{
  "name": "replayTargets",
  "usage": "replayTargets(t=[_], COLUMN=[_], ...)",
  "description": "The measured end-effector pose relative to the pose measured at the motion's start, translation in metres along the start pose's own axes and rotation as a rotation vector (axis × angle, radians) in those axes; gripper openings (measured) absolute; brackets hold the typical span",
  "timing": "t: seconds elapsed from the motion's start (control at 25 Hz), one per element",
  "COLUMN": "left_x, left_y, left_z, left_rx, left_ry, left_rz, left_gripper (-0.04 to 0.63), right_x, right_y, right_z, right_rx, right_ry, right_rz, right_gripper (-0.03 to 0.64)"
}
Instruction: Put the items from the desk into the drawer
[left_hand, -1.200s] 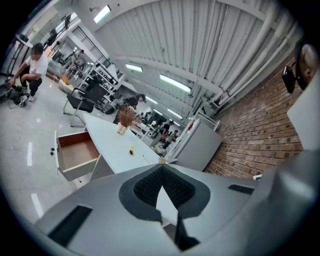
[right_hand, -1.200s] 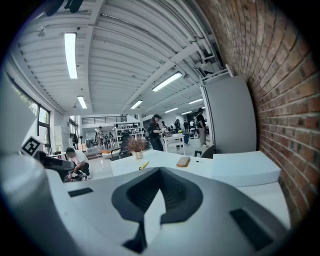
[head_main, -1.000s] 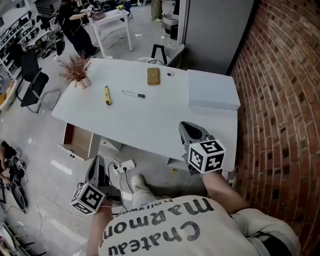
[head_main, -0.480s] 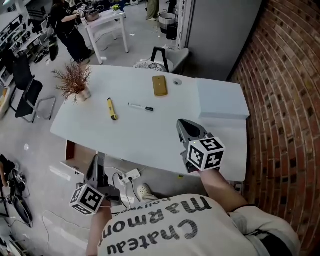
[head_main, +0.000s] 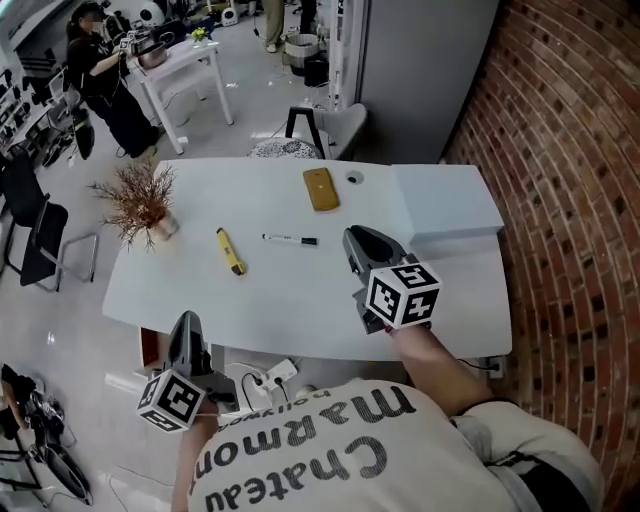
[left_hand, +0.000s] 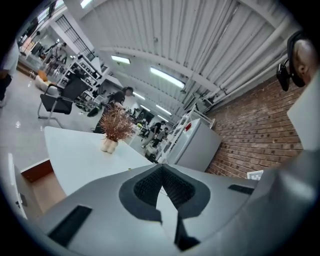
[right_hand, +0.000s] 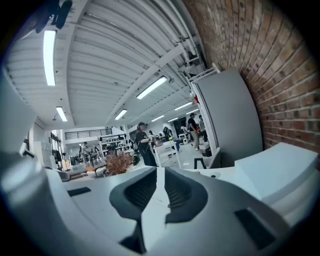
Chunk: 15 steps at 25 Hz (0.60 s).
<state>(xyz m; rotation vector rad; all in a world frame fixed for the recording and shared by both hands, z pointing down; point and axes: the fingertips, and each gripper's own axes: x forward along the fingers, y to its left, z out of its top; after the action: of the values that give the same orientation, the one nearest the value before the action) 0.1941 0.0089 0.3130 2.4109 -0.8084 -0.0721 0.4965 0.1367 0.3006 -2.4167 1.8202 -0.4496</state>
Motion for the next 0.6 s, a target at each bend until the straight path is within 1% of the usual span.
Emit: replayTargets(t=[0.08,0.16,0.28,0.32,0.44,0.6], left_x=[0.006,0.010,0.017,0.020,0.029,0.046], left_y=[0.010,0.020,0.034,0.037,0.052,0.068], left_z=[0.002,0.000,-0.004,-0.005,-0.007,-0.012], left_rx=[-0.004,-0.004,-0.012,-0.020,-0.044,-0.061], left_ry=[0.003,0.021,0.042,0.040,0.033,0.071], left_rz=[-0.010,-0.003,0.025,0.034,0.065,0.112], left_gripper=[0.002,0.002,0.002,0.002,0.002,0.002], right_x=[0.013,0.023,0.039,0.045,0.071,0.114], right_y=[0.001,-0.001,-0.014,-0.020,-0.039,-0.063], right_z=[-0.011,-0.023,-0.039,-0.042,-0.053,-0.063], right_rx=[-0.003,0.007,0.016,0.019,0.041,0.039], right_ry=[0.024,0.061,0.120,0.139,0.184,0.251], right_rz=[-0.012,-0.026,-0.052,-0.060,-0.079,-0.097], right_gripper=[0.077,0.083,0.109,0.122,0.131,0.195])
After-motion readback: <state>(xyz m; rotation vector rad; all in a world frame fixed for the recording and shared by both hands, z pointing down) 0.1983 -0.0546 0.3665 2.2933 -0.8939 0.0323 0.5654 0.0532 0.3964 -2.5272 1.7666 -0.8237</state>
